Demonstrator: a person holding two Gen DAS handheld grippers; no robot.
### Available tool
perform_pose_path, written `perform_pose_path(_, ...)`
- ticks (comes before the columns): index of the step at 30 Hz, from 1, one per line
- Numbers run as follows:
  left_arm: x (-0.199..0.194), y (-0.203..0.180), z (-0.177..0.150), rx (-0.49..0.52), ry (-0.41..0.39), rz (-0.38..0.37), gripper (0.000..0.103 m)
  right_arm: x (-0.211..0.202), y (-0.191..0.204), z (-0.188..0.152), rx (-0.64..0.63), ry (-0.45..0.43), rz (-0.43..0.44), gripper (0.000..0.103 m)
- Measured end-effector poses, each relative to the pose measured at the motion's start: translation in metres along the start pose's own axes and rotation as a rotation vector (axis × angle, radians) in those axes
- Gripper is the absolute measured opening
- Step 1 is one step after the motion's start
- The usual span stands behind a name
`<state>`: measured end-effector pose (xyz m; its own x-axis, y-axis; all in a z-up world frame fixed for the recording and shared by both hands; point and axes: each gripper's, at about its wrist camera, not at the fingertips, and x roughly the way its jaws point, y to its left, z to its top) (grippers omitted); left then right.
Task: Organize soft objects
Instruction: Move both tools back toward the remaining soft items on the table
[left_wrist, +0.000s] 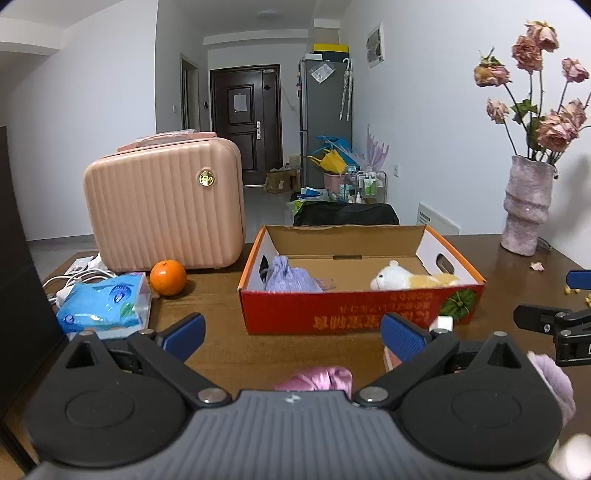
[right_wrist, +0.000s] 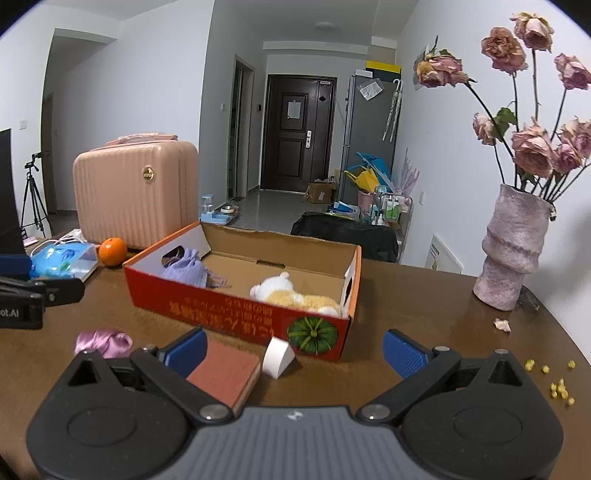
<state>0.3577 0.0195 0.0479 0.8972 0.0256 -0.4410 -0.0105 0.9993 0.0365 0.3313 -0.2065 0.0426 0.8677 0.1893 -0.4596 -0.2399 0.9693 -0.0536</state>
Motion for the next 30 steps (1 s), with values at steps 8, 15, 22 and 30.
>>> perform_pose_path(8,-0.036,-0.006,-0.023,0.013,0.013,-0.010,0.103,-0.035,0.000,-0.027,-0.003,0.006,0.000,0.102)
perform_pose_path(15,-0.061,-0.012,-0.042,0.015,0.031,-0.014,0.103,-0.062,0.000,-0.052,0.003,0.011,0.007,0.102)
perform_pose_path(22,-0.086,-0.016,-0.061,0.010,0.044,-0.015,0.103,-0.082,0.001,-0.078,0.001,0.029,0.005,0.102)
perform_pose_path(30,-0.107,-0.024,-0.083,0.014,0.057,-0.025,0.103,-0.098,0.001,-0.103,0.005,0.042,0.009,0.102)
